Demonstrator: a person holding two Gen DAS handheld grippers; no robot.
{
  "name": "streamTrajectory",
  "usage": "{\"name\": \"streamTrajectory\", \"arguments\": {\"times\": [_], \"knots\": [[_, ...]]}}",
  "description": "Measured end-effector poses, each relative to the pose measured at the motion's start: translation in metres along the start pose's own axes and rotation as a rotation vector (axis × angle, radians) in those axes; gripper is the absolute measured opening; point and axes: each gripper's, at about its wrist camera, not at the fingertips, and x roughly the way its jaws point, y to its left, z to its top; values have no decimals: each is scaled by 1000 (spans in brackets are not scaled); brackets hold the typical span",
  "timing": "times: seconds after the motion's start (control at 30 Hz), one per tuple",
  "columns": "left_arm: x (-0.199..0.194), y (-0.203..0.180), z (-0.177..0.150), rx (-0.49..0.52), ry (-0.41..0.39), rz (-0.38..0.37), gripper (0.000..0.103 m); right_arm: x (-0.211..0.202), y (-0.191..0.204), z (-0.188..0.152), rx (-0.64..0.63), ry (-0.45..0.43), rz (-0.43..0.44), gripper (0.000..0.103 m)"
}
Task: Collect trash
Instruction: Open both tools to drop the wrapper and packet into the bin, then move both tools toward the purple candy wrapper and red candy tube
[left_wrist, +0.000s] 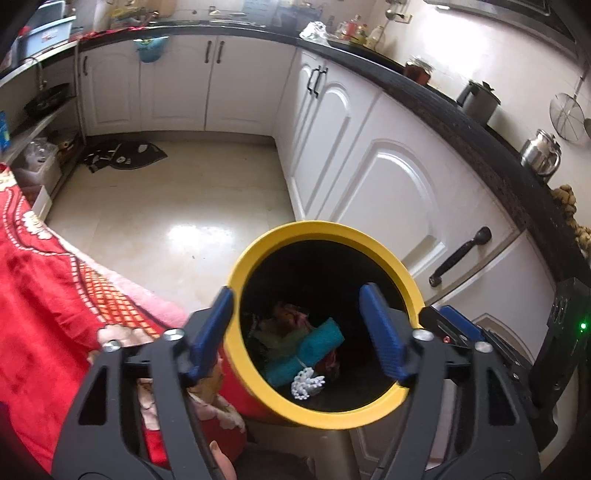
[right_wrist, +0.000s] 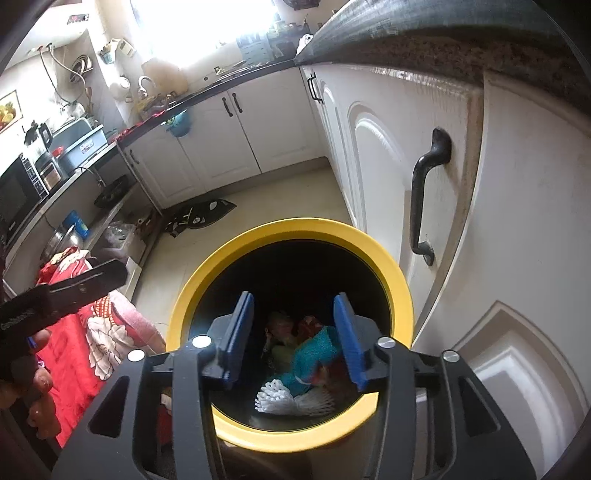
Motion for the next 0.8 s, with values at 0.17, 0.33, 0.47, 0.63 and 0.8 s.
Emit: {"name": "streamTrajectory", "arguments": {"times": [0.17,0.33,0.47,0.63,0.8], "knots": [[-20,12,2,-23,-38,37,92,-10,10,0,-21,-23,9,55],[-47,29,-3,-49,-80,97,92,-20,25,0,-49,-43,42,61],[-67,45,-10,-78,-104,135,92,-28,45,-1,-78,-52,80,64],[-92,64,-16,-109,-134,180,92,-35,69,-2,-109,-54,133,66],[-116,80,-25,-139,-163,215,92,-42,99,-5,-161,-51,190,69]]}}
